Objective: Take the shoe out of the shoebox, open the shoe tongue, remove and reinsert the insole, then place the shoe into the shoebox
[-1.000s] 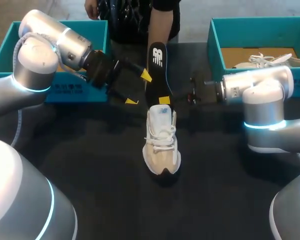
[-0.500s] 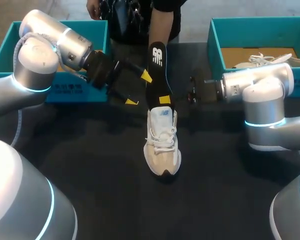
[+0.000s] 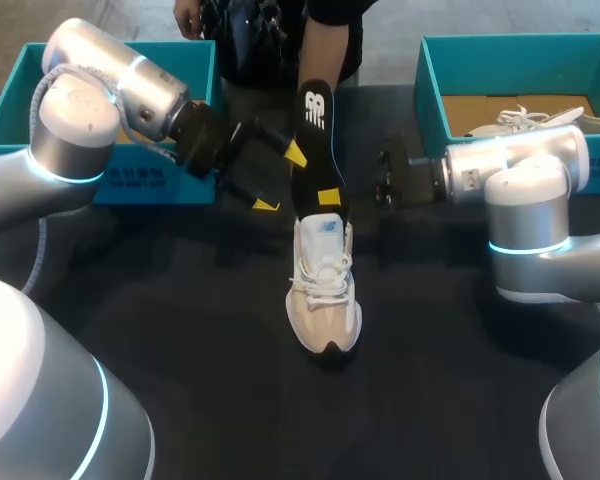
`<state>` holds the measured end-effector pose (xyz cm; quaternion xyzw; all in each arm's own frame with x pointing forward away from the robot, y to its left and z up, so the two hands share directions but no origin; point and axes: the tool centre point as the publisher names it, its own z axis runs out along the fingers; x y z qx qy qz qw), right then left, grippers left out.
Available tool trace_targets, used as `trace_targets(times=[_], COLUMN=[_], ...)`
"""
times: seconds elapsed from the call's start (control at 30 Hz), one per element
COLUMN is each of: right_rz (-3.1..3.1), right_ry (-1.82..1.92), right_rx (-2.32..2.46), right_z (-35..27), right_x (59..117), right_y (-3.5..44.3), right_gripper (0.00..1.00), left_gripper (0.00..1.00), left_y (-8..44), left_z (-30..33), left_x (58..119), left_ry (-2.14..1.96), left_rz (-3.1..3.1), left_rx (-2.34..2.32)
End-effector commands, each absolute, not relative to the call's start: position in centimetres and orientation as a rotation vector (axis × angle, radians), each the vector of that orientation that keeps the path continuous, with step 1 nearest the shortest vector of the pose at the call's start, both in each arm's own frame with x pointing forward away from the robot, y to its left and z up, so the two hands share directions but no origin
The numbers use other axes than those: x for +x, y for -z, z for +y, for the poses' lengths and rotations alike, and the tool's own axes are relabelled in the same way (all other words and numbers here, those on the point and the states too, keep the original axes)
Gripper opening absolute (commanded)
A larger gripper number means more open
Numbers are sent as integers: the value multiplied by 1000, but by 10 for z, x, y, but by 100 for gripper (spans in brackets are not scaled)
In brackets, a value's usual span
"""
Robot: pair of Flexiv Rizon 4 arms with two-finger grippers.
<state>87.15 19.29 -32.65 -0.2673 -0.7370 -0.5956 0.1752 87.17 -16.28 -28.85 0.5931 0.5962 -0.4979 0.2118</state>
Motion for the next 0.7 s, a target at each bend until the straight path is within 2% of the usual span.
trace_targets(times=[0.03, 0.7], right_rz=[-2099, -2095], right_ry=[1689, 1667], right_rx=[-765, -784], right_z=[192, 195], right_x=[869, 855], right_y=[324, 333], right_gripper=[0, 0], left_gripper=[100, 100], left_y=[291, 294], left_z=[-163, -163], left_x=[865, 854], left_ry=[1379, 1391], left_rz=[1655, 1656], left_rx=[1630, 1625])
